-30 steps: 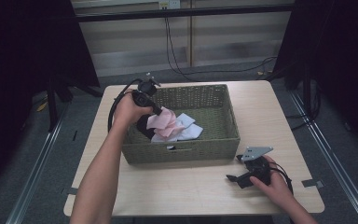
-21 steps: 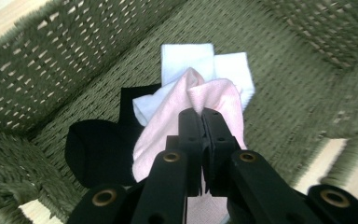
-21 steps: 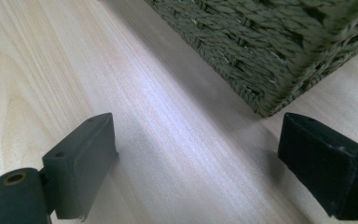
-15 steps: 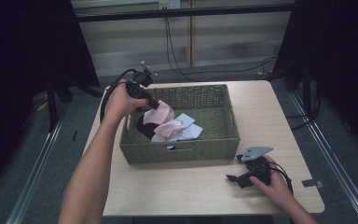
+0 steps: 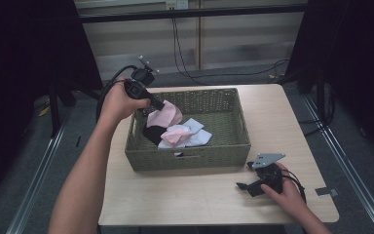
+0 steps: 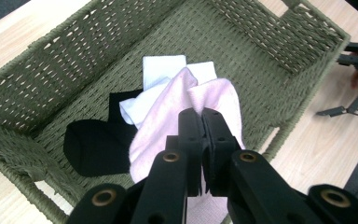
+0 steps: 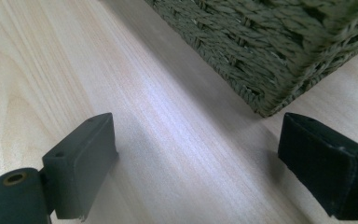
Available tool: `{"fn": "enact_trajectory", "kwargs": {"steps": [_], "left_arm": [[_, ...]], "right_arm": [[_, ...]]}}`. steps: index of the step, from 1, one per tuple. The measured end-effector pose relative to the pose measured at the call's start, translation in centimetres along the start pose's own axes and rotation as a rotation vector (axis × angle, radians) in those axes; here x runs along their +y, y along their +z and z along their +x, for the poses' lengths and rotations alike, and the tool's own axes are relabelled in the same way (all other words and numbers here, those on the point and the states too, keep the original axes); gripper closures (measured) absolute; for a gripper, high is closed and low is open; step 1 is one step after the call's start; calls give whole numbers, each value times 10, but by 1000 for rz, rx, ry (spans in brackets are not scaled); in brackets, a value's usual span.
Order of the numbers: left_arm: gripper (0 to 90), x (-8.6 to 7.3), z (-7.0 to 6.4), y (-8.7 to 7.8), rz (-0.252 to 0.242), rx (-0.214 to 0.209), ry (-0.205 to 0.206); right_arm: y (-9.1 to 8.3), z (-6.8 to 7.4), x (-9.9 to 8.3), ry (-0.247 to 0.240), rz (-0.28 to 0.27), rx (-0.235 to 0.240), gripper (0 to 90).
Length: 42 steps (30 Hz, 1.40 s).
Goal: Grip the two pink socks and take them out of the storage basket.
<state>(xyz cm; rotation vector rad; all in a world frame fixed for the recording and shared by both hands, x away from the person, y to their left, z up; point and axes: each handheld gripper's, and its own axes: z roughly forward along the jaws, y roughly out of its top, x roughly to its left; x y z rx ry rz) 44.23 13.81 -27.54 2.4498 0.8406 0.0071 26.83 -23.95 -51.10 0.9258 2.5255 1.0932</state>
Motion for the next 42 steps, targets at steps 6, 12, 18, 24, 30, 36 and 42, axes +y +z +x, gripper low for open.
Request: {"fn": "enact_trajectory", "kwargs": {"steps": [6,12,18,24,30,36,42], "left_arm": [[873,-3,-6,-8,0,-25,20],[872,-2,-13,-20,-20,-29,34],[872,0,-26,-29,-13,-55,73],[871,3,-39,-37,-2,-76,118],[870,4,-51,-43,5,-89,133],[870,4,-56,-47,12,-102,148],[870,2,-63,-48,17,-114,156]], "right_arm": [[0,0,0,0,0,0,106],[0,0,0,0,0,0,106],[0,0,0,0,0,0,106],[0,0,0,-1,0,0,106],[0,0,0,1,1,-1,106],[0,0,0,1,1,-1,106],[0,0,0,1,2,-2,106]]}}
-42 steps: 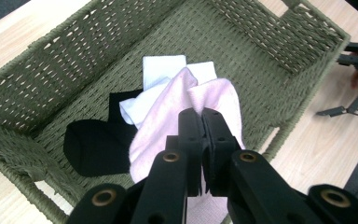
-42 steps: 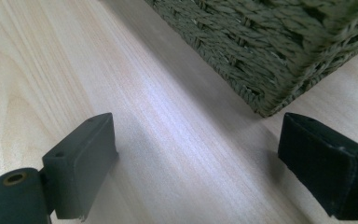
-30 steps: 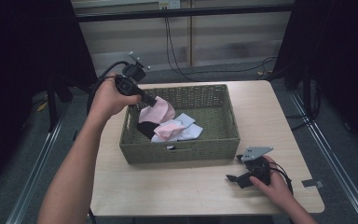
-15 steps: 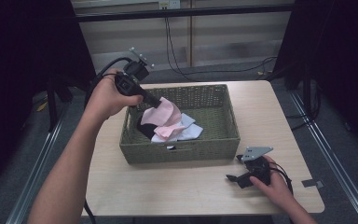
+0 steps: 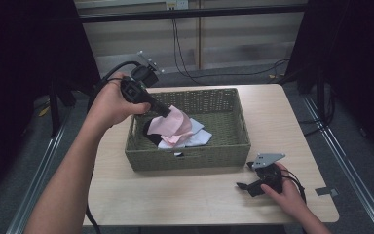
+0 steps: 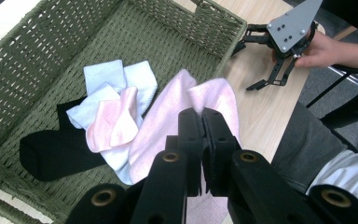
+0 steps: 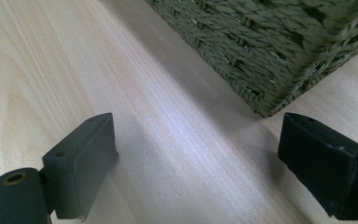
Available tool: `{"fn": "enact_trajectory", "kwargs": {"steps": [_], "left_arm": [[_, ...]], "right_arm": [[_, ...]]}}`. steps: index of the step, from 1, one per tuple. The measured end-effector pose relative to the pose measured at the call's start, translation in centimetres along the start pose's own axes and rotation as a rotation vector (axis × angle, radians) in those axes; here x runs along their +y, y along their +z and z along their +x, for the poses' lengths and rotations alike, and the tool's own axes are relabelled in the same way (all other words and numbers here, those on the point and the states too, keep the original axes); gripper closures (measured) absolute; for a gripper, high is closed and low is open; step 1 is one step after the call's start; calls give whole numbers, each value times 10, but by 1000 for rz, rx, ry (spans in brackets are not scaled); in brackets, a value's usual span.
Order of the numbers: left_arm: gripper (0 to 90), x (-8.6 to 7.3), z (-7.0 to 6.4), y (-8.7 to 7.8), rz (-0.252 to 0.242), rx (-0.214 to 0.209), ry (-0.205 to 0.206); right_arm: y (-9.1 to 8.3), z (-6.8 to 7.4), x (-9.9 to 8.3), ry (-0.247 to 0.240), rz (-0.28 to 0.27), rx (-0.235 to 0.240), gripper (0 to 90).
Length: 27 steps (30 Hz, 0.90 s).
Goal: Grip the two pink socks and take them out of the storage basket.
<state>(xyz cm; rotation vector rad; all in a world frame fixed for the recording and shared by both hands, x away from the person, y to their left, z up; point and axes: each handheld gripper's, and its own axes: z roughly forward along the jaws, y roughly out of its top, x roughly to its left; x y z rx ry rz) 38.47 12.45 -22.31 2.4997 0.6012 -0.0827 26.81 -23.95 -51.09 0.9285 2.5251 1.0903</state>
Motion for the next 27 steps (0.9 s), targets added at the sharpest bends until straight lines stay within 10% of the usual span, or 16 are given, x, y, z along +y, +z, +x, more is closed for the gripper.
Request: {"fn": "enact_trajectory", "kwargs": {"steps": [27], "left_arm": [[867,-18,-27,9,4,-51,53]], "right_arm": [[0,0,0,-1,-1,0,106]]}}
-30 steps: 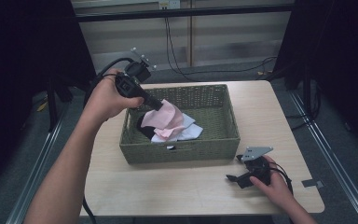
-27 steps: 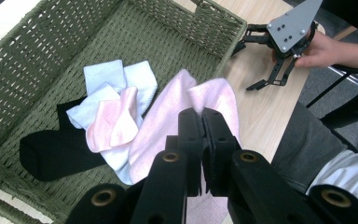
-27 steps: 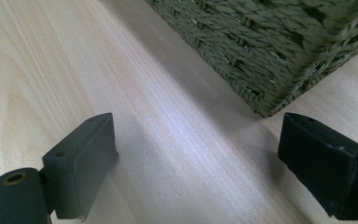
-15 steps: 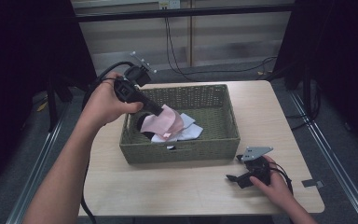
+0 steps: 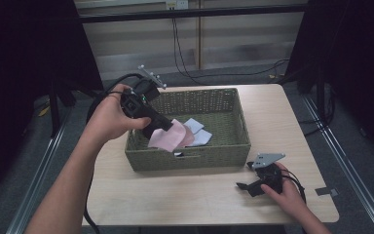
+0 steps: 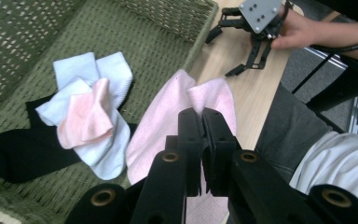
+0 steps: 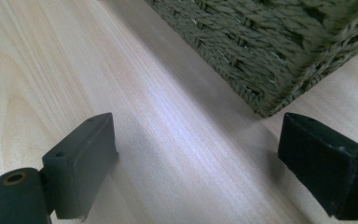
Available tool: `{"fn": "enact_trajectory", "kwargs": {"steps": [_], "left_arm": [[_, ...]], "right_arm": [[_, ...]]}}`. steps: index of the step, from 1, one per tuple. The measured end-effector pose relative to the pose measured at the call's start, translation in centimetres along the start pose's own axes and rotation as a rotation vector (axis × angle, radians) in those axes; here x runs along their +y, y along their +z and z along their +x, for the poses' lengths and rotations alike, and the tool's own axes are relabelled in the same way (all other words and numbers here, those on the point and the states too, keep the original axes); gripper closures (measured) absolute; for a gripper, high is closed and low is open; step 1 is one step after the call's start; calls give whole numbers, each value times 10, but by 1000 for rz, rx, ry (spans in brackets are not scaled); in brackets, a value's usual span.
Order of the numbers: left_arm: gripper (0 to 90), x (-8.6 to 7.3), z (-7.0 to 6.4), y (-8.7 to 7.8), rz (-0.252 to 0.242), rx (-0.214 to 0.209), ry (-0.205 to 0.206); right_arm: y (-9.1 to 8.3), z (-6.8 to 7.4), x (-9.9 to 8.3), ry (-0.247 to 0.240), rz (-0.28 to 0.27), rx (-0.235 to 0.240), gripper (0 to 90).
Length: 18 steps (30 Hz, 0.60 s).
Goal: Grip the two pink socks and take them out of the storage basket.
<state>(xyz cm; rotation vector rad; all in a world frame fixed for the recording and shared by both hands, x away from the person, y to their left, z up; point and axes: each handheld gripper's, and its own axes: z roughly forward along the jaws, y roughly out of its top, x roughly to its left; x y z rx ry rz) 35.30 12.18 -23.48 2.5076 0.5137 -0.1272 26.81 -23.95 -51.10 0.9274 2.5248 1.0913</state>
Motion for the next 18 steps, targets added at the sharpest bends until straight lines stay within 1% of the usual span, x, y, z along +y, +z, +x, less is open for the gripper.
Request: {"fn": "enact_trajectory", "kwargs": {"steps": [1,4,5,6,8,9,10,11,12,13,14,15,16,17,18], "left_arm": [[866,-1,-1,1,5,-3,9],[855,-5,-3,6,7,-15,6],[846,-6,-3,7,15,-21,21],[839,-9,-5,12,7,-46,23],[835,-11,-8,19,6,-66,26],[825,-11,-8,19,6,-66,26],[810,-14,-10,28,4,-84,21],[785,-14,-10,28,4,-84,21],[785,-16,-10,33,-1,-88,21],[691,-17,-8,36,0,-83,22],[691,-18,-7,39,-9,-67,28],[652,-19,-4,42,-16,-43,29],[607,-20,-1,45,-38,-21,16],[568,-20,3,46,-38,-5,26],[555,-21,6,47,-40,14,39]], "right_arm": [[0,0,0,-1,0,0,106],[0,0,0,-1,-1,1,106],[0,0,0,-1,0,0,106],[0,0,0,0,0,0,106],[0,0,0,-1,-1,1,106],[0,0,0,-2,-2,1,106],[0,0,0,2,1,1,106],[0,0,0,2,1,1,106],[0,0,0,2,1,1,106],[0,0,0,0,3,1,106],[0,0,0,0,3,1,106],[0,0,0,-2,1,1,106],[0,0,0,-2,1,1,106],[0,0,0,0,3,1,106],[0,0,0,-1,2,1,106]]}}
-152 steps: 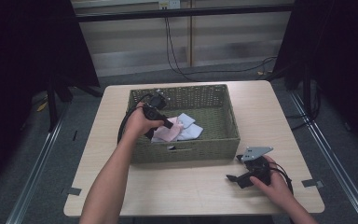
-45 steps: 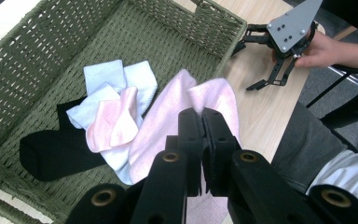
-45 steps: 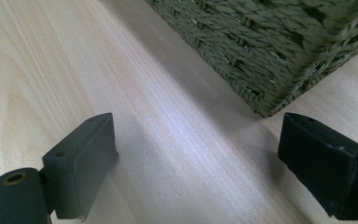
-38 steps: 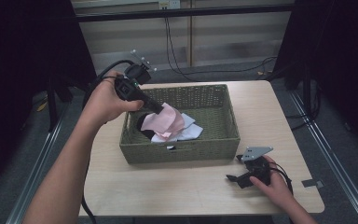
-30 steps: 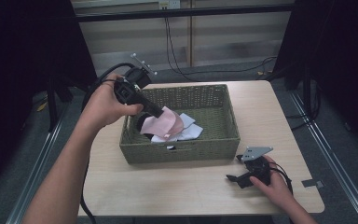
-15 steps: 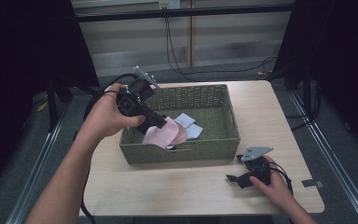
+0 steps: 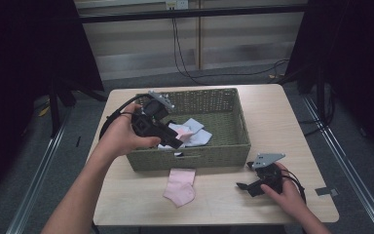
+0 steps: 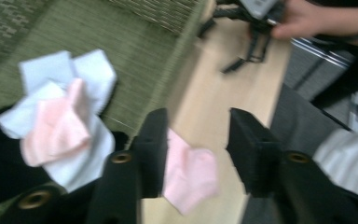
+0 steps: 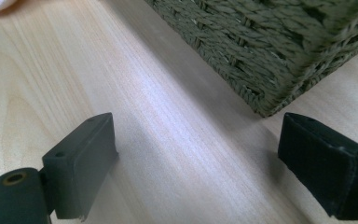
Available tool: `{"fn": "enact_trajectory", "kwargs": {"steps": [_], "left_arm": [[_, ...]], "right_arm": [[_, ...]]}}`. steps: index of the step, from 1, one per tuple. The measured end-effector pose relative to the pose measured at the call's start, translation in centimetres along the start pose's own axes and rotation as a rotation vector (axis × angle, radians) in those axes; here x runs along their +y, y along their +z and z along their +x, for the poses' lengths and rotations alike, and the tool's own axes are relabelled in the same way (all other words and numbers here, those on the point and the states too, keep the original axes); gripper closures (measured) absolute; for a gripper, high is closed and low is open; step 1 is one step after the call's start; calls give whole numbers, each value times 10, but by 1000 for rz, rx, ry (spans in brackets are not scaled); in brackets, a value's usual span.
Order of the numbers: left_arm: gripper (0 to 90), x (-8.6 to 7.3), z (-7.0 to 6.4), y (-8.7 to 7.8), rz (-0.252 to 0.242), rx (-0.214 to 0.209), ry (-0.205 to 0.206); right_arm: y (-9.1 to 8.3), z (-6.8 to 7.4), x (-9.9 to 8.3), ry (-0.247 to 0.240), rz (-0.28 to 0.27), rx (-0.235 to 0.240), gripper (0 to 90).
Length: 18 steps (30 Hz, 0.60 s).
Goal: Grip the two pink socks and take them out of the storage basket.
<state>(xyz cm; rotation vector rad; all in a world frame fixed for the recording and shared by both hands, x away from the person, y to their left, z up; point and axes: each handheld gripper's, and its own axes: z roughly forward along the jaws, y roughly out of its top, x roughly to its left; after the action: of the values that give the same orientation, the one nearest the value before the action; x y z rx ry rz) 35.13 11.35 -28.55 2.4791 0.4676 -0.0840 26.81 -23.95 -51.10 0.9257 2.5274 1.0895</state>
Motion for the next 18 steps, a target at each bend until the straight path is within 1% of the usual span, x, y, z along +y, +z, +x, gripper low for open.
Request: {"fn": "enact_trajectory", "kwargs": {"steps": [1,2,4,5,6,8,10,11,12,14,15,16,18], "left_arm": [[542,0,2,2,-7,21,1],[507,-1,5,3,-16,41,-2],[496,-3,15,8,-21,62,-4],[482,-3,15,8,-21,62,-4],[468,-3,20,10,-18,73,-2],[466,-4,27,15,-14,81,-20],[454,-5,33,20,-24,91,-39],[450,-5,38,22,-14,95,-22],[450,-5,42,24,-5,104,-20],[443,-5,48,28,-3,123,-23],[427,-5,52,30,-4,132,-28],[420,-5,56,32,-8,131,-47],[414,-6,62,36,-7,134,-66]], "right_arm": [[0,0,0,1,1,0,106],[0,0,0,0,0,0,106],[0,0,0,0,0,1,106],[0,0,0,0,0,1,106],[0,0,0,0,1,1,106],[0,0,0,0,0,1,106],[0,0,0,1,1,1,106],[0,0,0,2,2,0,106],[0,0,0,0,0,1,106],[0,0,0,3,2,0,106],[0,0,0,0,0,1,106],[0,0,0,1,1,1,106],[0,0,0,-1,0,1,106]]}}
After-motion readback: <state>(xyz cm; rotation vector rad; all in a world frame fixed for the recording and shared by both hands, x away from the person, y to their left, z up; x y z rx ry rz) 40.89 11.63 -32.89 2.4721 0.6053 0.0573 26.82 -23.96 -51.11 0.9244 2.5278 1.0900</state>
